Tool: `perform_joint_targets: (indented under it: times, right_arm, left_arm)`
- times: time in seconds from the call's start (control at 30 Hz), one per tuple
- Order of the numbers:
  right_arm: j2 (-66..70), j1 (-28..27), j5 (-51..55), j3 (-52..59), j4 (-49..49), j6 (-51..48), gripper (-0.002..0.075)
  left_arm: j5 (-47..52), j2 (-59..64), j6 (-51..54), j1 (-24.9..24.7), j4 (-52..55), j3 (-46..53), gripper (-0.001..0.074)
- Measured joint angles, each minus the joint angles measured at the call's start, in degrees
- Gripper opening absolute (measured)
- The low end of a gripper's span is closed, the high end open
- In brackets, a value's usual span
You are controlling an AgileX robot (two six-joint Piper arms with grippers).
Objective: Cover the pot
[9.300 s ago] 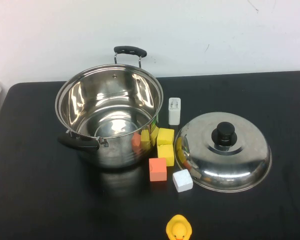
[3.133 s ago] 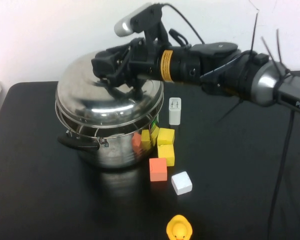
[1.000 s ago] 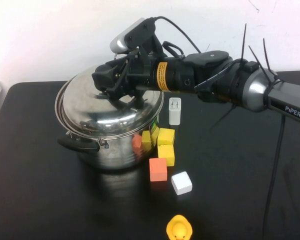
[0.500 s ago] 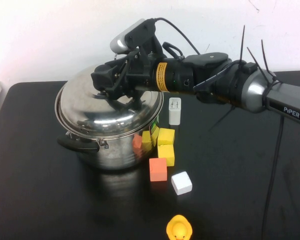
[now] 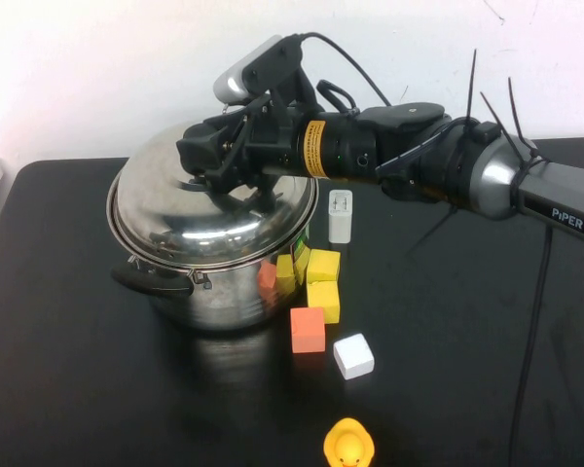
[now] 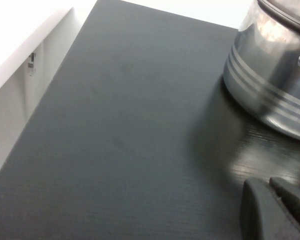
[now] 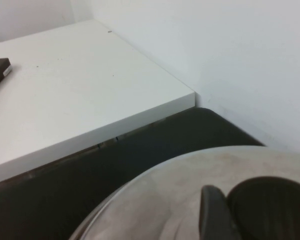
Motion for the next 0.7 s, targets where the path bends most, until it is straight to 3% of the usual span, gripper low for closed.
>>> perform_joint_targets:
  times: [0.07, 0.23, 0.37, 0.47, 0.6, 0.7]
  right_arm:
    - [0.0, 0.0, 0.0, 0.0, 0.1, -0.3, 0.0369]
    - [-0.1, 0.0, -0.2, 0.0, 0.3, -0.6, 0.0584]
    - [-2.5, 0.0, -1.2, 0.0, -0.8, 0.0, 0.0596]
    - [-6.6, 0.0, -2.4, 0.0, -3.6, 5.0, 0.0491]
    - [-12.7, 0.0, -4.6, 0.0, -11.6, 15.9, 0.0181]
    - [-17.1, -0.2, -9.4, 0.8, -14.6, 19.8, 0.0058]
  left_arm:
    - [0.0, 0.0, 0.0, 0.0, 0.0, 0.0, -0.0001]
    - [0.0, 0.0, 0.0, 0.0, 0.0, 0.0, -0.0001]
    - [0.0, 0.0, 0.0, 0.0, 0.1, 0.0, -0.0001]
    - [0.0, 0.0, 0.0, 0.0, 0.1, 0.0, -0.0001]
    - [0.0, 0.0, -0.2, 0.0, 0.1, 0.0, -0.0001]
    - [0.0, 0.0, -0.2, 0.0, 0.1, 0.0, -0.0001]
